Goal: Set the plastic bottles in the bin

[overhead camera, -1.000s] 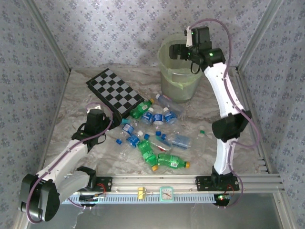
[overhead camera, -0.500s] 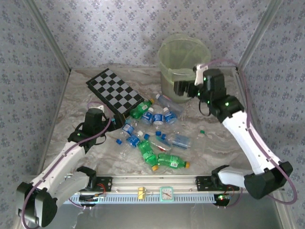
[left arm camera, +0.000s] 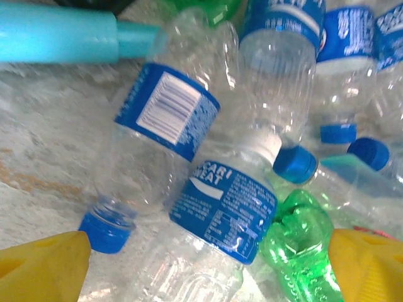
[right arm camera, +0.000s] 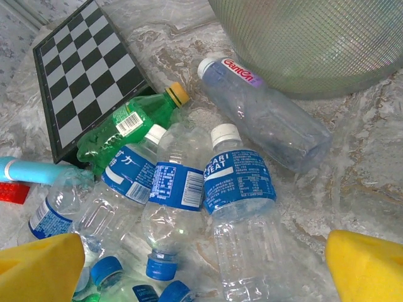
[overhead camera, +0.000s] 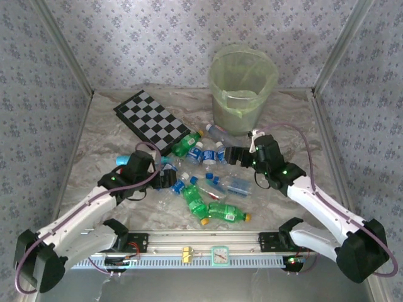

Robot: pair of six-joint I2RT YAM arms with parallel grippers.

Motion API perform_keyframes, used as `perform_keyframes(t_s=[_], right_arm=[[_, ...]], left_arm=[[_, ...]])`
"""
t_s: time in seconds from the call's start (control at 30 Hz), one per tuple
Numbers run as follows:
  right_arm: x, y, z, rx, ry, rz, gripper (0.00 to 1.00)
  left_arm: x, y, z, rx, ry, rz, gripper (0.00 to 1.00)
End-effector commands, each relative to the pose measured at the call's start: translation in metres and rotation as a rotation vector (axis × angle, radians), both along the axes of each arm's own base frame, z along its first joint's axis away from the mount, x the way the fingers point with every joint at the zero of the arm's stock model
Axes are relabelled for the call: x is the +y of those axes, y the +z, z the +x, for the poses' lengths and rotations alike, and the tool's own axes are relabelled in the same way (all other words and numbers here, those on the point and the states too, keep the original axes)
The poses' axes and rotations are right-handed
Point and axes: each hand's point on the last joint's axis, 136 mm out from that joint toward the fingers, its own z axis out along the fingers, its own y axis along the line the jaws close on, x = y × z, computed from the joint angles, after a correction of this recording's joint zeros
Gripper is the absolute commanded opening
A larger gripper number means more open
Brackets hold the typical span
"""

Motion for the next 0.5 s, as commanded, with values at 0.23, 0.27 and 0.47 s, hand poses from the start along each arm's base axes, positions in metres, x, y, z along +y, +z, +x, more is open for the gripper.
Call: perform_keyframes(t_s=[0.23, 0.27, 0.47], right_arm=[[0.012, 0.023, 0.018, -0.088, -0.015, 0.061, 1.0], [0.013, 0.023, 0.02, -0.086, -0.01, 0.058, 1.0], [0.021, 0.024, 0.027, -0.078, 0.008, 0.049, 1.0]], left_arm=[[-0.004, -0.045, -0.027, 0.137, -0.133, 0.21, 0.92], [-0.004, -0.048, -0.029, 0.148, -0.145, 0.229, 0.91], [0.0, -0.063, -0.042, 0.185, -0.185, 0.303, 0.88]])
